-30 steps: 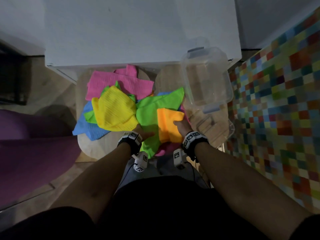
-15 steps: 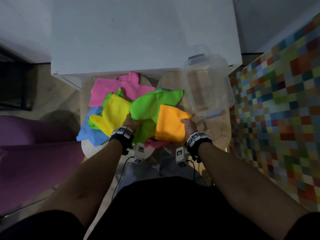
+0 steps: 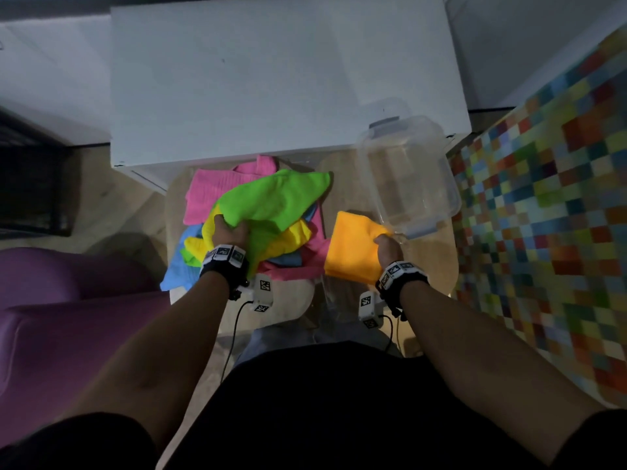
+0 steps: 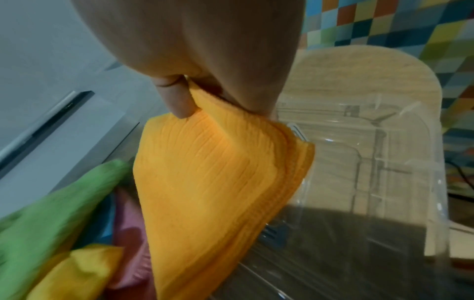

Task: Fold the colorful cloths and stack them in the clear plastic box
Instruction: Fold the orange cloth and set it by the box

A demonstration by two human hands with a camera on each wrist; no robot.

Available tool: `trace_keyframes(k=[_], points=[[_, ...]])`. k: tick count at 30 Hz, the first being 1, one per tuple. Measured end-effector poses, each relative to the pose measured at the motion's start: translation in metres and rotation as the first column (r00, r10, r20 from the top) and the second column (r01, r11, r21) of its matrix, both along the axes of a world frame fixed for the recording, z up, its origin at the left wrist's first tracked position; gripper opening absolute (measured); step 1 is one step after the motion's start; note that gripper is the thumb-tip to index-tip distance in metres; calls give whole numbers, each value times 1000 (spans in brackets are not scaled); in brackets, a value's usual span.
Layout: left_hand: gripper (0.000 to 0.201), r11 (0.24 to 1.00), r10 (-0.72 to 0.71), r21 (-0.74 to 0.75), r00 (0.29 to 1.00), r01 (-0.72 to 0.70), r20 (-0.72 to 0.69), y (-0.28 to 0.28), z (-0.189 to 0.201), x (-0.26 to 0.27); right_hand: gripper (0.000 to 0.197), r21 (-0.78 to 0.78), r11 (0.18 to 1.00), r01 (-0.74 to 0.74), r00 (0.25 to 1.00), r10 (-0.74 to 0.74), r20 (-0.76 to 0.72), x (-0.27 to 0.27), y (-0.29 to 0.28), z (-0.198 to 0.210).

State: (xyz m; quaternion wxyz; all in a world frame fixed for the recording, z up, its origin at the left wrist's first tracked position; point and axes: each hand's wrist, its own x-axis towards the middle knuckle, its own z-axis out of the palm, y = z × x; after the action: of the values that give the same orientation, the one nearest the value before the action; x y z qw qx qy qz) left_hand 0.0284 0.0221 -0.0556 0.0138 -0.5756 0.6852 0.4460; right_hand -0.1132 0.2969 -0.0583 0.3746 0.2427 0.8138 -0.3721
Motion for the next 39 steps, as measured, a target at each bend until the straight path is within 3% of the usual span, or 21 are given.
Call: trace_keyframes(k=[3, 6, 12, 16, 19, 20, 22, 24, 25, 27, 29, 33, 37, 39], points=[[59, 995, 96, 6, 994, -96, -57, -7, 0, 1, 31, 60, 996, -68, 996, 71, -57, -5, 9, -6], [51, 992, 128, -19, 992, -128, -12, -14, 1, 1, 34, 121, 984, -127, 987, 138, -79, -3, 22, -10], [49, 996, 30, -85, 996, -22, 85, -19, 0, 2, 37, 206, 967, -149, 982, 170, -84, -5, 31, -2], [75, 978, -22, -193, 959, 79, 282, -8, -7, -7, 39, 222, 958, -180, 975, 204, -90, -5, 34, -1], [104, 879, -124, -401, 935, 259, 334, 5, 1, -20, 36, 214, 961, -173, 964, 210, -166, -1, 31, 1], [103, 813, -210, -469, 925, 345, 316, 12, 3, -26, 36, 193, 966, -170, 964, 203, -170, 1, 30, 2], [83, 657, -455, -556, 856, 508, 245, 33, 8, -40, 37, 127, 980, -155, 972, 174, -159, 3, 28, 0], [50, 547, -705, -499, 692, 672, 158, 61, 1, -53, 39, 75, 989, -124, 982, 134, -133, 4, 28, -1], [42, 484, -800, -393, 577, 782, 165, 75, -5, -56, 38, 67, 989, -134, 983, 141, -114, 5, 29, -2], [53, 348, -878, -177, 386, 921, 282, 97, -27, -51, 37, 78, 972, -221, 974, 225, -43, 10, 33, -8], [77, 305, -859, -14, 282, 952, 427, 106, -47, -40, 37, 101, 946, -307, 952, 305, 32, 16, 42, -17], [88, 317, -839, 119, 219, 941, 498, 94, -62, -26, 49, 122, 934, -334, 942, 328, 69, 17, 63, -26], [78, 371, -809, 46, 299, 927, 506, 79, -51, -22, 59, 104, 945, -311, 950, 310, 30, 9, 68, -16], [80, 435, -779, 52, 346, 899, 523, 79, -45, -27, 61, 82, 949, -305, 952, 306, -2, 1, 68, -11]])
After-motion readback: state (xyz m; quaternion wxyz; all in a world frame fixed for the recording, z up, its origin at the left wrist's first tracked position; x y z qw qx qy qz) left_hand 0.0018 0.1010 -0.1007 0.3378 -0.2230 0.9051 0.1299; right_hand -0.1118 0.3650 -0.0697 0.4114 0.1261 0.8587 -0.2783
